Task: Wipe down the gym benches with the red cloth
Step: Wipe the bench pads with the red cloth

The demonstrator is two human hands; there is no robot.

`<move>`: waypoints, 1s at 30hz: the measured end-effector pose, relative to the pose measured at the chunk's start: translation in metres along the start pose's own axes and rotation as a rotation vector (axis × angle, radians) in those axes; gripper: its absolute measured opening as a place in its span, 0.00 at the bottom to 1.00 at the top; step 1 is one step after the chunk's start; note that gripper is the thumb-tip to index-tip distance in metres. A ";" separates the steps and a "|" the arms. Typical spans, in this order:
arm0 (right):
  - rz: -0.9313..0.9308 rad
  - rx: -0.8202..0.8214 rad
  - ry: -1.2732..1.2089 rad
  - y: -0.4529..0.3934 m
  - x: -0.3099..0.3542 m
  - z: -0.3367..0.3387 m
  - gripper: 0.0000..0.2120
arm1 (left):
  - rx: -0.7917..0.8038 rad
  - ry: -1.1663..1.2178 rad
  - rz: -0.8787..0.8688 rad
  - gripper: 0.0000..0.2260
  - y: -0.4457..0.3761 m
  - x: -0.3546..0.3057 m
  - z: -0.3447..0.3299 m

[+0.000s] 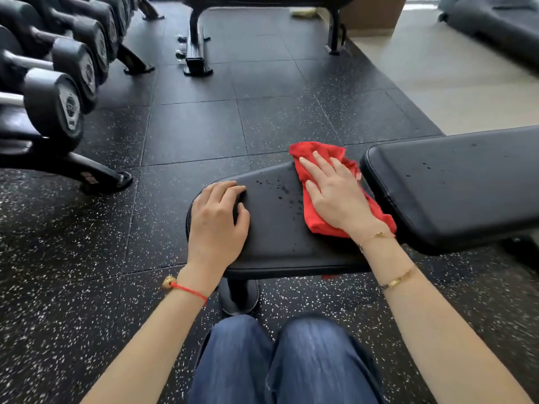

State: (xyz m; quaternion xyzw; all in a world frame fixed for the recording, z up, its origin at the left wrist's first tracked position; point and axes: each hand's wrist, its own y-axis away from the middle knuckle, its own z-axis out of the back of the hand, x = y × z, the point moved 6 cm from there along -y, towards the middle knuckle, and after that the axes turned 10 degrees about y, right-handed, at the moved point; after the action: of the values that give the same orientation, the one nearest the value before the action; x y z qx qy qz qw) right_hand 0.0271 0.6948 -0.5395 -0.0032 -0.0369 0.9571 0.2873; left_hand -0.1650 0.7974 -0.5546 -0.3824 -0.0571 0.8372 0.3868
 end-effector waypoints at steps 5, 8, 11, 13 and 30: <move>0.215 -0.035 0.006 0.028 0.048 -0.003 0.24 | -0.036 0.025 0.027 0.12 0.004 0.002 0.002; 0.193 -0.060 -0.025 0.051 0.027 -0.002 0.23 | -0.043 0.011 0.037 0.12 0.006 0.003 0.004; 0.042 -0.044 -0.008 0.035 -0.008 -0.002 0.23 | -0.046 0.005 0.043 0.12 0.007 0.001 0.004; -0.039 -0.034 0.013 0.014 -0.006 0.000 0.24 | -0.043 0.003 0.047 0.13 0.007 0.001 0.004; -0.008 0.002 0.012 -0.008 0.025 -0.004 0.24 | 0.028 0.008 0.006 0.14 0.026 0.007 0.021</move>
State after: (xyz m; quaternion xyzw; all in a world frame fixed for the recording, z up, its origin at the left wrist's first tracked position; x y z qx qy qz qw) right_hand 0.0114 0.7156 -0.5427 -0.0089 -0.0343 0.9560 0.2912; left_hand -0.1977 0.7886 -0.5540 -0.3806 -0.0427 0.8375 0.3898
